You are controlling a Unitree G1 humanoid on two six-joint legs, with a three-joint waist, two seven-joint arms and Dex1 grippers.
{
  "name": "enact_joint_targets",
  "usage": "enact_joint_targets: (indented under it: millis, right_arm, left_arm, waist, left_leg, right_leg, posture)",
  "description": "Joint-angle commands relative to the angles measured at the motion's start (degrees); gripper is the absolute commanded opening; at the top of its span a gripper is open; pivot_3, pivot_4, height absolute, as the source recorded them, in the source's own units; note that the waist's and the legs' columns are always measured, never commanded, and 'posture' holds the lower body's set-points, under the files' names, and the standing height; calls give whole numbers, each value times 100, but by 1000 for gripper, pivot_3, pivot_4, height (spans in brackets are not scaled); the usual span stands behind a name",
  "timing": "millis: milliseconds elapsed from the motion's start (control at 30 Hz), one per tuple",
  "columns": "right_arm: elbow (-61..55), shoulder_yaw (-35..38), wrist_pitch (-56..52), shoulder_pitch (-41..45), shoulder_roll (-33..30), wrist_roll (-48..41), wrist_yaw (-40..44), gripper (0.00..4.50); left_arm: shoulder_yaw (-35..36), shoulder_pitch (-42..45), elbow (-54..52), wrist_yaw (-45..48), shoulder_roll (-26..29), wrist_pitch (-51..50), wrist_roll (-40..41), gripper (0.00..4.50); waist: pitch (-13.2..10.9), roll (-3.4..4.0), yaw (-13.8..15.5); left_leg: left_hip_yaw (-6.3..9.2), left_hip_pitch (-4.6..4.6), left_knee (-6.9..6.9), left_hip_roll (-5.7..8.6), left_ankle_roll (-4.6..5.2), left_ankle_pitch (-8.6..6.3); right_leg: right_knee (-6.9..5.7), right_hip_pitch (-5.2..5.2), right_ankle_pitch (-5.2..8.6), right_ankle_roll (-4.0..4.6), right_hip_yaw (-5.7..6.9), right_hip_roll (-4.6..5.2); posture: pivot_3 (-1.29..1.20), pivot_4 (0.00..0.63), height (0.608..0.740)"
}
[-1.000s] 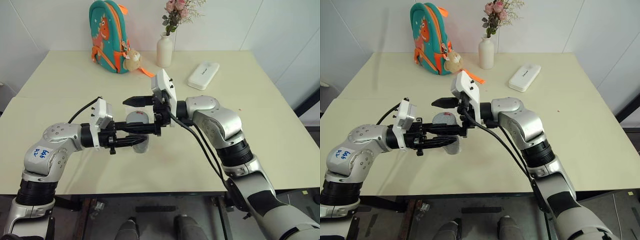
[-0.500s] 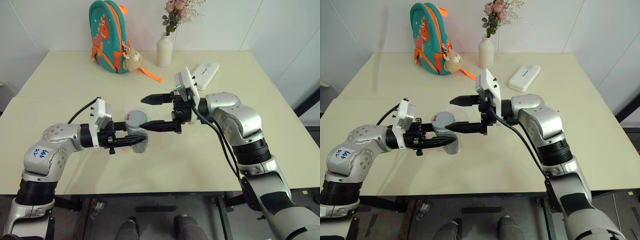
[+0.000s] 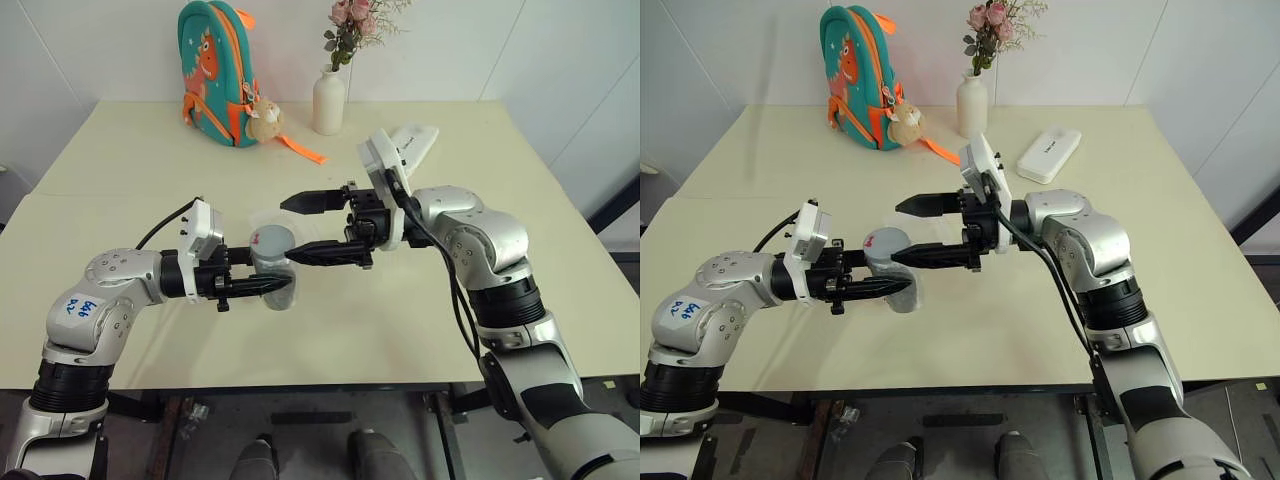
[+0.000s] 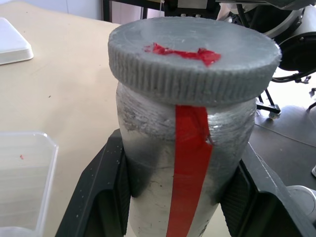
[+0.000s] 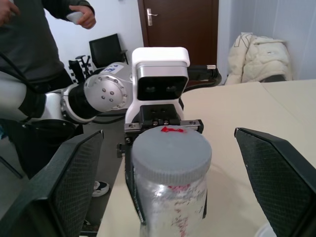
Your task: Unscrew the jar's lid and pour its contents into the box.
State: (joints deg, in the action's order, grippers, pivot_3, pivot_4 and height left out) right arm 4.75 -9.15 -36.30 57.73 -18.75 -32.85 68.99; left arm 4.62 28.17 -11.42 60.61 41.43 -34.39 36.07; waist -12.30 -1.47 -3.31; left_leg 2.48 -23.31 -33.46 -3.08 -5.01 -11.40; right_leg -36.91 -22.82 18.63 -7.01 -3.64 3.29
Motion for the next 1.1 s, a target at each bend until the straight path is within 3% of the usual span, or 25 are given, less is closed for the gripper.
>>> enact_joint_targets:
  millis: [33,600,700,833,1100]
  right_arm:
    - [-39,-134,118,200,168,139,-102,4474]
    - [251,-162,249,285,601,408,-255,4474]
    - [211,-89,194,276,624,307,-247,3896]
    - [33,110,-91,255,701,-45,-324,2629]
    - [-152,495,-656,199,736,-603,-628,2629]
  left_arm:
    - [142,9,-244,11,72,12,115,1924]
    - [158,-16,-302,-67,52,8,118,1924]
    - [157,-12,-296,-69,48,15,114,1924]
    - [156,-17,-286,-77,47,27,115,1924]
    - [180,-58,-307,-86,46,44,117,1924]
  waist:
    - [0,0,9]
    - [0,0,8]
    - [0,0,8]
    - [0,0,10]
    - [0,0,8]
  left_leg:
    - [0,0,0,0,0,0]
    - [0,-1,-1,0,0,0]
    - [0,0,-1,0,0,0]
    - [0,-1,1,0,0,0]
    - [0,-1,0,0,0,0]
  right_leg:
    - [0,0,0,0,0,0]
    - [-2,0,0,0,0,0]
    - [-2,0,0,0,0,0]
    - [0,0,0,0,0,0]
    - [-1,0,0,0,0,0]
  posture:
    - [0,150,740]
    - [0,150,740]
    - [0,150,740]
    - [0,150,740]
    - [0,150,740]
